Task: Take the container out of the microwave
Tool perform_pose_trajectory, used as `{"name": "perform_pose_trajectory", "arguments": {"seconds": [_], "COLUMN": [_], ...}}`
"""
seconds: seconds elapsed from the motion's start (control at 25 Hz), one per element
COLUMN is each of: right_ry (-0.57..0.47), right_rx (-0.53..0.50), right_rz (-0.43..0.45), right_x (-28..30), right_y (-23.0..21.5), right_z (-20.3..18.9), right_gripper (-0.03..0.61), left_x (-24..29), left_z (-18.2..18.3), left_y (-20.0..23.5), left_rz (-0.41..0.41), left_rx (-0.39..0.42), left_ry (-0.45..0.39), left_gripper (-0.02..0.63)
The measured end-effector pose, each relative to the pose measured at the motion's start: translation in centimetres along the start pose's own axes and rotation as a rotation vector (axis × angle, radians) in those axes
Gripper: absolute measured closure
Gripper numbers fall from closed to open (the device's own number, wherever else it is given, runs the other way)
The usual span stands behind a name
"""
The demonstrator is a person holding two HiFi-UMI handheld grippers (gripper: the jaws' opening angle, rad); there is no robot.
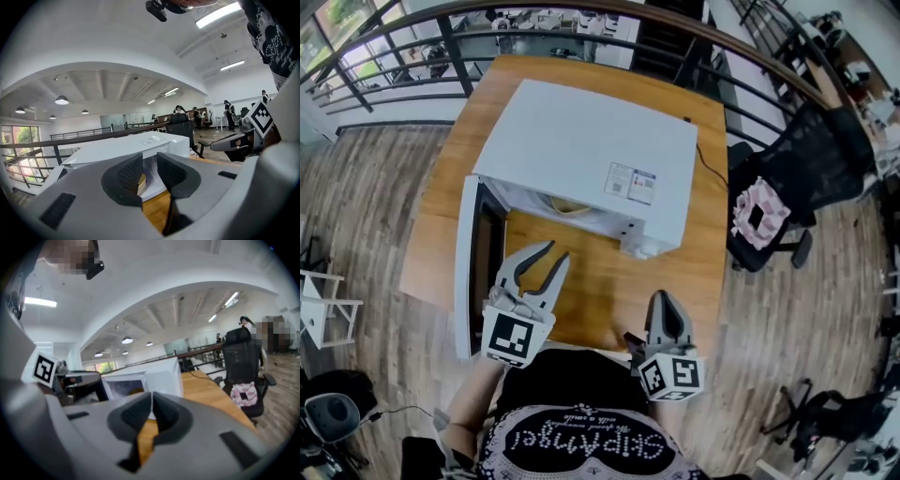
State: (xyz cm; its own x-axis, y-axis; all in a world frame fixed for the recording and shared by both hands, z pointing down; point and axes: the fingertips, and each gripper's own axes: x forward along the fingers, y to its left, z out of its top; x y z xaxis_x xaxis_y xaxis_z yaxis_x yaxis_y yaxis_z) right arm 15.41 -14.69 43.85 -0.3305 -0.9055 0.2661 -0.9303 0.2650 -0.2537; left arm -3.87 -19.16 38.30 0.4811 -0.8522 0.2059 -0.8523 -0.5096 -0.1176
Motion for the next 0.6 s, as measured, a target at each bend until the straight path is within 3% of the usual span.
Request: {"name": "perform_pose_trajectory", "arguments": {"seconds": [0.12, 0.32, 0.6], "right_ry": [-0.006, -0.015, -0.028], "right_rx": [0.004, 0.007, 0.023], "right_rz": [-0.011, -0.036, -0.096], "right_x": [-0.1, -0.5, -1.6], "right_y": [-0.4, -1.1, -2.5], "right_z": [0.0, 0.1, 0.0], "right_gripper": [0.545, 0.544, 0.544], "left_x": [1.3, 4.0, 7.2], "left_z": [-0.2, -1.4, -4.9], "left_y": [0.1, -0.9, -1.5], "left_rz": [-0.022, -0.071, -0.112], "left_rx": [0.055, 0.075, 0.189], "left_ry": [0.01, 0.045, 0.132], "left_gripper": [0.494, 0.472, 0.459]}}
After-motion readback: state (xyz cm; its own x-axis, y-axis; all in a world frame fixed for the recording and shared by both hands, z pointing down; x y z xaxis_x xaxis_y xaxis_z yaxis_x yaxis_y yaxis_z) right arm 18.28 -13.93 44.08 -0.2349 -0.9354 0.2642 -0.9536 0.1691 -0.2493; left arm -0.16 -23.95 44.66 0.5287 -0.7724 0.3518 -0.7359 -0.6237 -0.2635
